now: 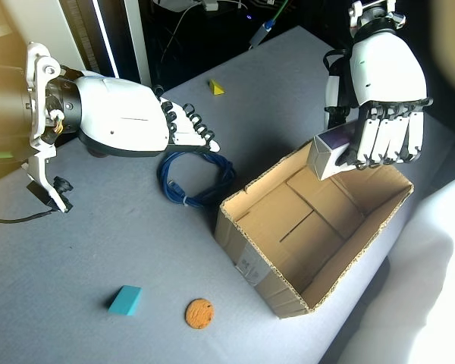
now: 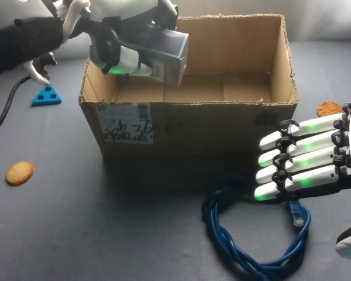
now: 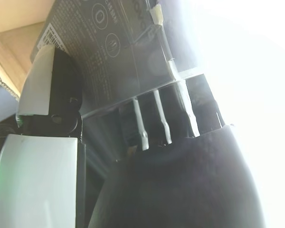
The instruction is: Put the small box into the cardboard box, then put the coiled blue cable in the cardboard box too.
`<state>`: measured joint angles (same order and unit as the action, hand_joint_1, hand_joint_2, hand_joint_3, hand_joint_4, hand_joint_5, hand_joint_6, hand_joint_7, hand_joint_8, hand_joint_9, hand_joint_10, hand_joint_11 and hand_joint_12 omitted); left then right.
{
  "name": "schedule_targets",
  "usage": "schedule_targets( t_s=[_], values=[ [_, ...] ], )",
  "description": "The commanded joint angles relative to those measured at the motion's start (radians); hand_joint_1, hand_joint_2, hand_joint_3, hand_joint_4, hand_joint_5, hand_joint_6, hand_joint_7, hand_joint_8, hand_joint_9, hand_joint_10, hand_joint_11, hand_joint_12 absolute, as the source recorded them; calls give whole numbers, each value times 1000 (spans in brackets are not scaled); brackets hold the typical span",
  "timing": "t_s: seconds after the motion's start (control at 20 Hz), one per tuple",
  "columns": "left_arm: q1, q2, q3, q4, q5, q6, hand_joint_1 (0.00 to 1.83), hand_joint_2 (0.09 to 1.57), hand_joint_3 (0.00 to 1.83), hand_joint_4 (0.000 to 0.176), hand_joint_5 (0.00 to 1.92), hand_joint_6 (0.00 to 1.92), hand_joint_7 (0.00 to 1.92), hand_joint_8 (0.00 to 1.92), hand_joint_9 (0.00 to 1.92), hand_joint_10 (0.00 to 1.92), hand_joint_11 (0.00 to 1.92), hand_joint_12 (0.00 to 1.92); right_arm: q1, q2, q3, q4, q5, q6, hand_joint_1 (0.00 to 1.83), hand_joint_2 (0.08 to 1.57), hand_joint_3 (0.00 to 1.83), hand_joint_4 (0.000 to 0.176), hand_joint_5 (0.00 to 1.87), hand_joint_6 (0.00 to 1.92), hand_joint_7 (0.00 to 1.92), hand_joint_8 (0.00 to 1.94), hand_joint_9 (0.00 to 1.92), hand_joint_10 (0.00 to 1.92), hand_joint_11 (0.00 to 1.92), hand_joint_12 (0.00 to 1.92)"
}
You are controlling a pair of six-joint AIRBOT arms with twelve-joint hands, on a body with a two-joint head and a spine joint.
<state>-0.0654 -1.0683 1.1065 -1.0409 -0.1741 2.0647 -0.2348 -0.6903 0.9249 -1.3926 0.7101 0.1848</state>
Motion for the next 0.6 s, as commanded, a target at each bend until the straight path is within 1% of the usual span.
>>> schedule_targets(
  t_s=[0.0, 0.05, 0.15, 0.2, 0.25, 0.3, 0.35, 0.4, 0.5, 0.55],
  values=[
    [-7, 12, -1, 14, -67, 5, 1162, 1232, 5, 3, 744, 1300, 773, 1370, 549, 1103, 231, 1460, 11, 10, -2, 61, 49, 2, 0, 1303, 2, 0, 250, 4, 221, 2, 172, 4, 0, 279],
    [-7, 12, -1, 14, -67, 6, 1159, 1230, 3, 10, 739, 1311, 787, 1345, 564, 988, 232, 1424, 11, 10, -2, 61, 49, 2, 0, 1305, 2, 0, 250, 3, 221, 2, 173, 4, 0, 287],
    [-6, 12, -1, 14, -68, 7, 1159, 1230, 3, 10, 739, 1311, 787, 1345, 564, 988, 232, 1424, 11, 10, -2, 61, 49, 1, 0, 1305, 2, 0, 250, 3, 221, 2, 173, 4, 0, 287],
    [-3, 12, -1, 14, -69, 8, 1159, 1233, 0, 0, 711, 1329, 804, 1341, 564, 856, 224, 1361, 11, 10, -2, 61, 49, 1, 0, 1299, 0, 0, 242, 0, 221, 2, 175, 4, 0, 285],
    [-1, 13, -1, 13, -69, 8, 1159, 1233, 0, 0, 711, 1329, 804, 1341, 564, 856, 224, 1361, 11, 10, -2, 61, 49, 1, 0, 1299, 0, 0, 242, 0, 221, 2, 175, 4, 0, 285],
    [2, 13, -1, 13, -70, 8, 1144, 1179, 0, 0, 631, 655, 678, 743, 533, 747, 182, 1279, 11, 11, -2, 61, 49, 1, 0, 1295, 0, 0, 230, 0, 202, 2, 151, 4, 0, 236],
    [4, 13, -1, 13, -71, 9, 1144, 1179, 0, 0, 631, 655, 678, 743, 533, 747, 182, 1279, 11, 11, -2, 61, 49, 0, 0, 1295, 0, 0, 230, 0, 202, 2, 151, 4, 0, 236],
    [6, 13, -1, 13, -71, 9, 1136, 1114, 0, 0, 648, 117, 681, 219, 490, 518, 139, 1167, 11, 11, -2, 61, 49, -1, 0, 1300, 1, 0, 225, 0, 219, 4, 172, 7, 0, 256],
    [7, 14, -4, 12, -72, 10, 1102, 1105, 0, 0, 642, 2, 692, 23, 512, 317, 117, 1113, 11, 11, -2, 61, 49, -2, 0, 1299, 0, 0, 227, 1, 225, 5, 178, 7, 0, 265],
    [8, 15, -5, 12, -72, 10, 1077, 1108, 0, 0, 596, 0, 653, 0, 529, 174, 84, 1066, 11, 11, -2, 61, 49, -4, 0, 1300, 0, 0, 249, 4, 241, 5, 196, 7, 0, 329]
  ],
)
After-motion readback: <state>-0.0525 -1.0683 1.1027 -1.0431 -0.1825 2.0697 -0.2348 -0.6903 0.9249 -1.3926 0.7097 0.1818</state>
